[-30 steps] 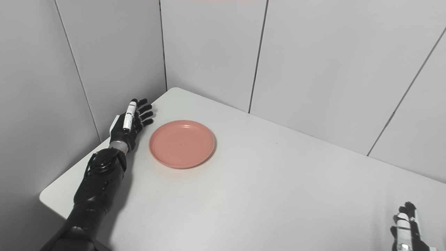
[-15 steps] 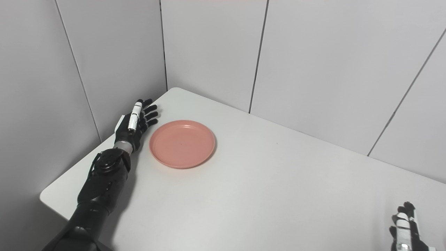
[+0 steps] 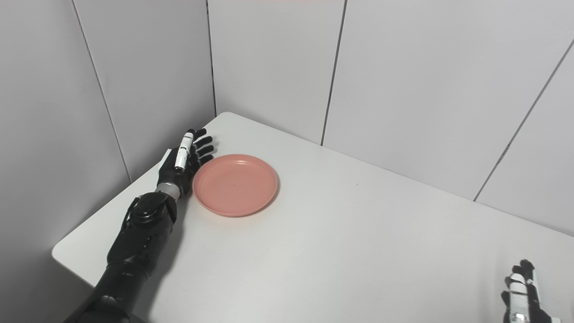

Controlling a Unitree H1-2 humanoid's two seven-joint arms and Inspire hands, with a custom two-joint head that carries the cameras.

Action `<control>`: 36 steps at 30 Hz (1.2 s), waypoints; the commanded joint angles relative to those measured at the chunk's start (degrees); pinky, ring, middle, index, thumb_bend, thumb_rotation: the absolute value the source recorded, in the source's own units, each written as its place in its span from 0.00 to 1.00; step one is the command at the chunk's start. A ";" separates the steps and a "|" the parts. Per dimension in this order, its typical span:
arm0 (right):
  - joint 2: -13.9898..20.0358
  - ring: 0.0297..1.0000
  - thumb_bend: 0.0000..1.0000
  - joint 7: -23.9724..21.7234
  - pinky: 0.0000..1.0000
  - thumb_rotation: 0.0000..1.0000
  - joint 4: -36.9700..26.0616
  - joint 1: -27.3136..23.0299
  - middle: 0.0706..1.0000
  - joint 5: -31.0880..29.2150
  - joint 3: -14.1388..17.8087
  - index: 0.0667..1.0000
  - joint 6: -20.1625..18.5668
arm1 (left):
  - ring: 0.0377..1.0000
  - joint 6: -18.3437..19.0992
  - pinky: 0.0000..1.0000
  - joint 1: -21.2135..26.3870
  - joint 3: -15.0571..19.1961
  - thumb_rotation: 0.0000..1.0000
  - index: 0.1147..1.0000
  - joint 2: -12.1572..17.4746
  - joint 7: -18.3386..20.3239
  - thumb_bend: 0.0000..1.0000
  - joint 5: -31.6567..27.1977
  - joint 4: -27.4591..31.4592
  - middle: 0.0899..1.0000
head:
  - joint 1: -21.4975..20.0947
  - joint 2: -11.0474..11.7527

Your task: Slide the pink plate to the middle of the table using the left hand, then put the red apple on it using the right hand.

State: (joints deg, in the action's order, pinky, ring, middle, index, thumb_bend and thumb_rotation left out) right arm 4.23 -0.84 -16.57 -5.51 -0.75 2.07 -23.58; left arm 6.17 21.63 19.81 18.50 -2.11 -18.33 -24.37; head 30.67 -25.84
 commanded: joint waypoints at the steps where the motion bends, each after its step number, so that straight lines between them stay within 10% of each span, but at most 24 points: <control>1: -0.02 0.98 0.05 0.03 1.00 1.00 -1.73 -1.71 0.99 -0.13 0.20 1.00 1.36 | 0.84 1.62 0.85 1.39 -0.95 1.00 0.82 -0.49 0.28 0.30 0.44 1.31 0.84 | -0.05 -0.03; 36: -1.17 1.00 0.00 -0.10 1.00 1.00 -4.08 -2.06 1.00 0.01 -0.32 1.00 -0.66 | 0.88 4.57 0.90 1.30 -5.59 1.00 0.85 -3.99 3.30 0.29 0.38 3.17 0.87 | -2.51 -1.82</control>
State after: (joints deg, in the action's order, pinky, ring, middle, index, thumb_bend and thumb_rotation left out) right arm 3.20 -0.74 -18.93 -5.77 -0.12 1.48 -24.97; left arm 8.56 21.63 15.36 15.26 -0.60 -17.69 -21.15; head 28.21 -27.60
